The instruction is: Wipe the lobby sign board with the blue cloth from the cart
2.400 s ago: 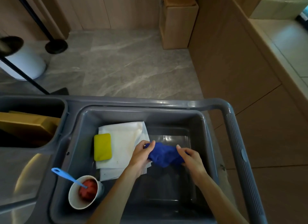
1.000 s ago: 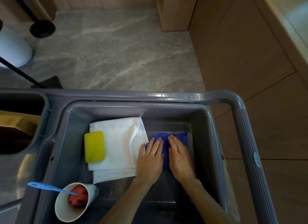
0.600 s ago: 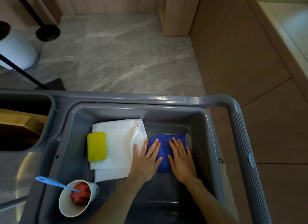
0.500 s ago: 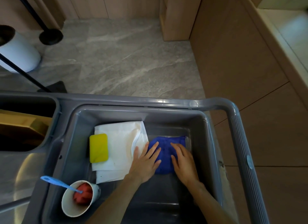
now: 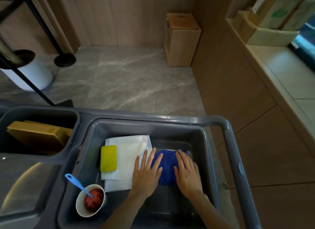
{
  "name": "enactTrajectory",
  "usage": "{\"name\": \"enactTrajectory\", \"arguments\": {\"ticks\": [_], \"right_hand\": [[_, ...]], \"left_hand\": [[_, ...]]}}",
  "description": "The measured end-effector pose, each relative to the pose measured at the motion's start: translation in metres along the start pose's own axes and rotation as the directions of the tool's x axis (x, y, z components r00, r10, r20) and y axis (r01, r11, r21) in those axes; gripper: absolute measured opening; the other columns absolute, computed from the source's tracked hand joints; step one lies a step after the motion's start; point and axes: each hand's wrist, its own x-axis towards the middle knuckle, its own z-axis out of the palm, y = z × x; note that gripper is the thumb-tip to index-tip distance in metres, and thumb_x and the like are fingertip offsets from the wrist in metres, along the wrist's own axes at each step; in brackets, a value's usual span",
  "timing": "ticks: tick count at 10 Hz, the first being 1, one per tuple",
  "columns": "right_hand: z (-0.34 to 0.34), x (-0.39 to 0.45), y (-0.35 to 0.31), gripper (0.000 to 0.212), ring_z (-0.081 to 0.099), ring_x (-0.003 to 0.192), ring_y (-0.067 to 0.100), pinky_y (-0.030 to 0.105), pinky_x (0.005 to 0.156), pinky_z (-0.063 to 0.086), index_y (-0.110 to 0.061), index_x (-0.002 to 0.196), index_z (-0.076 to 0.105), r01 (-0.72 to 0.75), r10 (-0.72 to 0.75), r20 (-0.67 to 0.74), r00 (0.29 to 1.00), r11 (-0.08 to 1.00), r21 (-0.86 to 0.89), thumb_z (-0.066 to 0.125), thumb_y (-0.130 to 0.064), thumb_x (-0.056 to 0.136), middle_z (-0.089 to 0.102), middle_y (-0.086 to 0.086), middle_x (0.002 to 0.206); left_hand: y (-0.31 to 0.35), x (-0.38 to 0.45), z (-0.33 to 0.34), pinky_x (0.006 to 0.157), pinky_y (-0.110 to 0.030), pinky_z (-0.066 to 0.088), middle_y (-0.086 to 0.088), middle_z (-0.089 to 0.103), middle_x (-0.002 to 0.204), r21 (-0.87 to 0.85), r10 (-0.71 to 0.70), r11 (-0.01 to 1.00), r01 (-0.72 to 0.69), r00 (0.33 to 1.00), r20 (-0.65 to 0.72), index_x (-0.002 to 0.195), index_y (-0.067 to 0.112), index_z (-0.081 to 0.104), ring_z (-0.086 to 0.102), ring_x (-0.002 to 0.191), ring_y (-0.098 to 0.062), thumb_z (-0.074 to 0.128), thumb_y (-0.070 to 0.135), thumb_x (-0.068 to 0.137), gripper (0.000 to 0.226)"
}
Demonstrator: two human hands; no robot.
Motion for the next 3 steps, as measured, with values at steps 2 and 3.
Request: {"name": "enactTrajectory", "arguments": {"ticks": [2, 3], "right_hand": [[-0.022, -0.008, -0.016, 0.066, 0.005, 0.153, 0.027, 0.042, 0.119, -0.01, -0.025, 0.157, 0.01, 0.053, -0.072, -0.091, 0.993, 0.978, -0.202, 0.005, -0.057, 0.1, 0.006, 0.002, 0.167], [-0.039, -0.008, -0.026, 0.065, 0.027, 0.149, 0.031, 0.048, 0.116, 0.011, -0.021, 0.154, 0.031, 0.06, -0.11, -0.202, 0.973, 0.97, -0.236, 0.008, -0.055, 0.103, 0.026, 0.006, 0.163]], "left_hand": [[0.005, -0.01, -0.028, 0.112, -0.055, 0.02, -0.007, 0.038, 0.157, 0.0, -0.032, 0.999, 0.032, 0.997, -0.065, 0.148, 0.026, 0.046, 0.036, 0.144, -0.034, 0.004, 0.056, 0.102, 0.07], [0.007, -0.013, -0.043, 0.113, -0.054, 0.02, -0.007, 0.031, 0.161, 0.011, -0.008, 1.0, 0.01, 0.988, -0.154, 0.151, 0.027, 0.039, 0.031, 0.147, -0.032, 0.006, 0.054, 0.102, 0.065]]}}
